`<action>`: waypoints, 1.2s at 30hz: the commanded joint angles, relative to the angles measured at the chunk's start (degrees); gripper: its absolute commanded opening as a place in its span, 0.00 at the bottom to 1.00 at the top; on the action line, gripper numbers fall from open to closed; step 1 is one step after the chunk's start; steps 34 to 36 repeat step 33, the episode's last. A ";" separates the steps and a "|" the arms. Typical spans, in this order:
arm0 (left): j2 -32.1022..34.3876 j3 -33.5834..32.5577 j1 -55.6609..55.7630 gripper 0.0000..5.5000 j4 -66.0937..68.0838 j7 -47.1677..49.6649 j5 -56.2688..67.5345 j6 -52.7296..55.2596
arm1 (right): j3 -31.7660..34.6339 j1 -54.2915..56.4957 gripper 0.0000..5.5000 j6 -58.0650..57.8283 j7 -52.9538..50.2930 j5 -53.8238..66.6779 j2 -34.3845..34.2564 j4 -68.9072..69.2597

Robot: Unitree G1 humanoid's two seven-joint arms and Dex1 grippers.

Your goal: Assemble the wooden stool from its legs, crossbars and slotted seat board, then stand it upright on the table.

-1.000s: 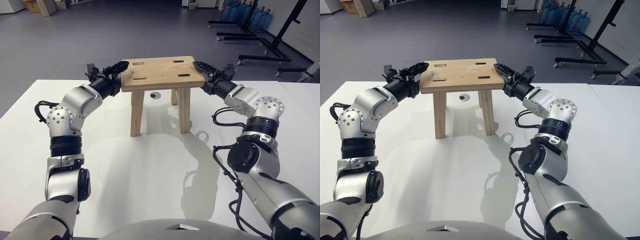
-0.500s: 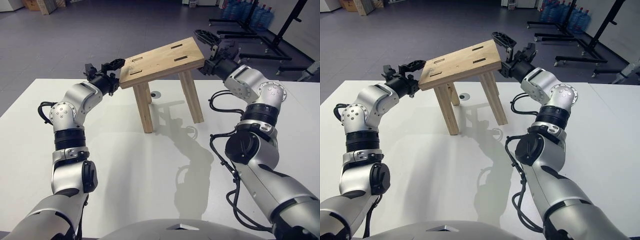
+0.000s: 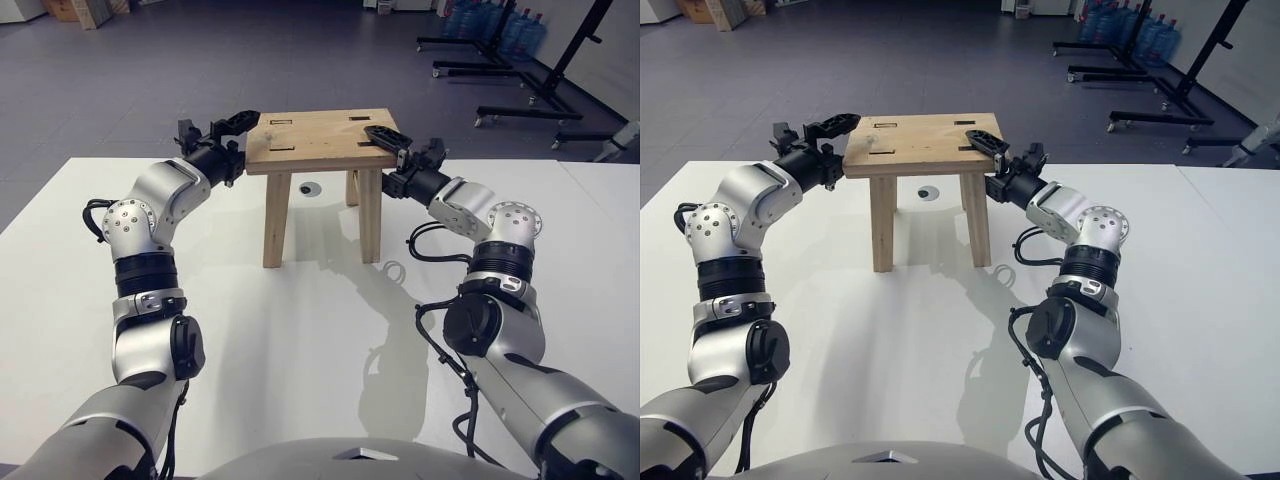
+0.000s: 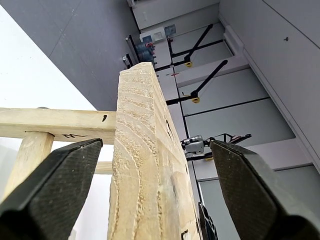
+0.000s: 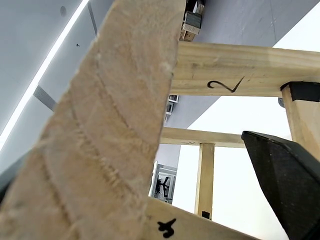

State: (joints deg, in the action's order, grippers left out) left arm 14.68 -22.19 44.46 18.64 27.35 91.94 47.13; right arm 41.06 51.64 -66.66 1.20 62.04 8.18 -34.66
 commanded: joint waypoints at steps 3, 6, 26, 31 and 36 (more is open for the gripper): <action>2.40 -1.88 -0.61 0.72 3.12 -0.55 -2.42 3.32 | 1.93 0.71 0.98 -2.51 -2.67 4.27 1.33 2.24; 3.26 -3.36 -0.50 0.72 4.31 -0.32 -2.27 4.57 | 2.40 0.65 0.98 -2.36 -3.43 5.40 2.35 2.34; 40.83 8.96 -13.18 0.72 4.11 -16.36 -66.15 -27.28 | -23.71 -11.24 0.98 52.25 0.58 -44.10 26.44 11.40; 33.97 9.21 -12.03 0.72 4.59 -13.48 -74.40 -28.97 | -26.09 -8.38 0.98 60.94 -5.04 -51.50 21.48 4.72; 31.91 7.04 -14.28 0.72 2.75 -12.58 -75.41 -28.10 | -26.29 -7.79 0.98 62.57 -5.56 -52.61 20.26 1.83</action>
